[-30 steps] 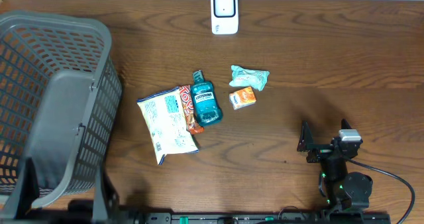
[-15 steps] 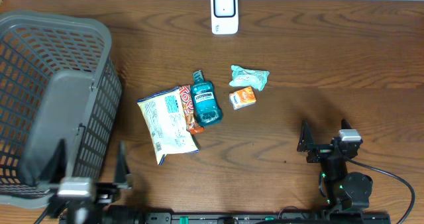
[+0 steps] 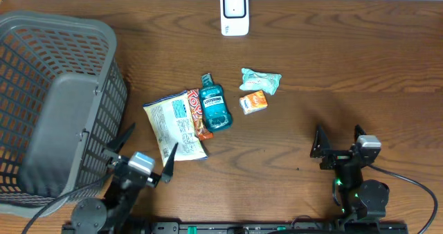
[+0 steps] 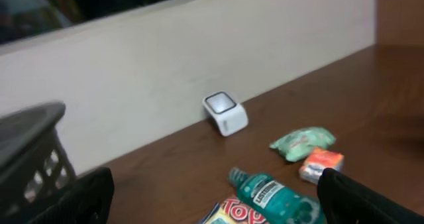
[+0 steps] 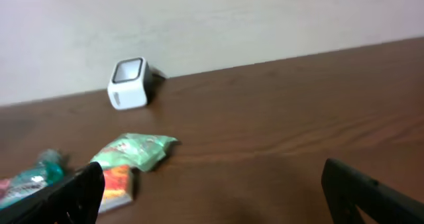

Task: Scan the item barcode
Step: 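Lower both grippers to the front of the table near the items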

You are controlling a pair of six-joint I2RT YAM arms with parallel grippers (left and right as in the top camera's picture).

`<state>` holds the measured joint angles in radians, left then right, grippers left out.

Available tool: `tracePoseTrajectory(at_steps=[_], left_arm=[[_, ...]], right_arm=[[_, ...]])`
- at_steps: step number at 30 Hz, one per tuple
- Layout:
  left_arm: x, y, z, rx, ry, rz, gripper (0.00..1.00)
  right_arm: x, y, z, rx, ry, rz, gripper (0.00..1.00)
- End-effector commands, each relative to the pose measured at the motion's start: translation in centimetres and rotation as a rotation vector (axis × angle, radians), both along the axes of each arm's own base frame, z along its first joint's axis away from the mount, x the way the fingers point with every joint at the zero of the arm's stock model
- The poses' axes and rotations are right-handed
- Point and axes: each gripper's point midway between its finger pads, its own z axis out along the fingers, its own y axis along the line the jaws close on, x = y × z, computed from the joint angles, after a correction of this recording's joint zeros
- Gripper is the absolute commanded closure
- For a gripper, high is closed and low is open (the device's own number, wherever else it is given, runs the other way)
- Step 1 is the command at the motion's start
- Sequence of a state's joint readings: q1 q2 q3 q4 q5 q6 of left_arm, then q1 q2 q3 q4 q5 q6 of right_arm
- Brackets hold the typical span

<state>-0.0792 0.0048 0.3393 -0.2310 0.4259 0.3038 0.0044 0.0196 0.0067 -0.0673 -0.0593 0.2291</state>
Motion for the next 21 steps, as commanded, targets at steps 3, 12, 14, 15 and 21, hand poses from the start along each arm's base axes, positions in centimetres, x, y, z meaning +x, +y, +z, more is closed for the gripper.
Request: tracePoseTrajectory(at_steps=[3, 12, 14, 15, 21], left_arm=[[1.9, 1.6, -3.3, -0.062, 0.077, 0.108, 0.02], [3.8, 4.4, -6.1, -0.295, 0.161, 0.280, 0.02], [4.0, 4.4, -7.1, -0.291, 0.174, 0.283, 0.02], [4.1, 4.4, -7.8, -0.289, 0.187, 0.286, 0.02], [4.5, 4.3, -11.0, -0.313, 0.247, 0.294, 0.02]], right_arm=[[0.0, 0.2, -0.1, 0.163, 0.016, -0.002, 0.01], [0.0, 0.2, -0.1, 0.163, 0.016, -0.002, 0.01], [0.0, 0.3, -0.1, 0.164, 0.016, -0.001, 0.01], [0.0, 0.4, -0.1, 0.175, 0.018, 0.005, 0.01], [-0.4, 2.9, 0.2, 0.218, 0.021, 0.152, 0.01]])
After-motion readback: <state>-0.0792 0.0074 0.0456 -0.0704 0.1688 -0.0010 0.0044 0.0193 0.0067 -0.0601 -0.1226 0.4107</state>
